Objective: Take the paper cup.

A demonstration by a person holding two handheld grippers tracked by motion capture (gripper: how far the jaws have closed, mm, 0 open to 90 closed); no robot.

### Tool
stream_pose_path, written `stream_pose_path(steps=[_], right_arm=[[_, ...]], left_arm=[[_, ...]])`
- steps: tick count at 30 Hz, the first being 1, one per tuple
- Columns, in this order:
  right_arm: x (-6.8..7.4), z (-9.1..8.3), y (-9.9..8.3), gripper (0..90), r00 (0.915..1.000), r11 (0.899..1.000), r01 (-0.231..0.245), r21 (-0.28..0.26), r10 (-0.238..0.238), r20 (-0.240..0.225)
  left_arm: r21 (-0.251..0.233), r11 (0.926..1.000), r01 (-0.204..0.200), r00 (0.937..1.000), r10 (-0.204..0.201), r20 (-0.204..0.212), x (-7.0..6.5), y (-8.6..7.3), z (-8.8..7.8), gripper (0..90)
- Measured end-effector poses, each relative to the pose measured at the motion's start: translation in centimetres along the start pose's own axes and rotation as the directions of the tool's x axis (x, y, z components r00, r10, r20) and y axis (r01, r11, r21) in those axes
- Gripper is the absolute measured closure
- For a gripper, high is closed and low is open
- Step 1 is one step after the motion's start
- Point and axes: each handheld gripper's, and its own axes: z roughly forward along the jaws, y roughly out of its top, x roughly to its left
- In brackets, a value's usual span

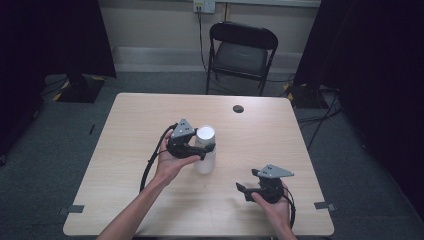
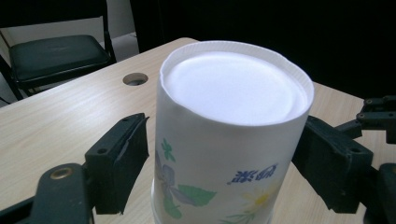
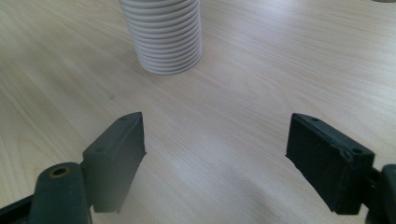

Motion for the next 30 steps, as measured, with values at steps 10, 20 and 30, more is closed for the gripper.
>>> stream_pose_path(steps=[10, 20, 30], right_arm=[[-0.2, 0.0, -0.4, 19.4, 1.0000, 1.000, -0.007, 0.012, 0.007, 0.003], [0.0, 0.3, -0.5, 21.3, 0.9999, 1.000, -0.004, 0.025, 0.004, -0.009], [0.0, 0.6, -0.5, 20.7, 0.9999, 1.000, -0.007, 0.024, 0.007, -0.015]], left_arm=[[0.024, 0.9992, 0.032, 0.9994, -0.032, 0.013, 0.2, -0.5, 0.9, 24.3], [-0.002, 0.9994, 0.035, 0.9994, -0.035, -0.007, 0.0, 0.0, 0.4, 28.1], [-0.010, 0.9995, 0.029, 0.9995, -0.029, -0.009, -0.3, 0.4, -0.1, 29.2]])
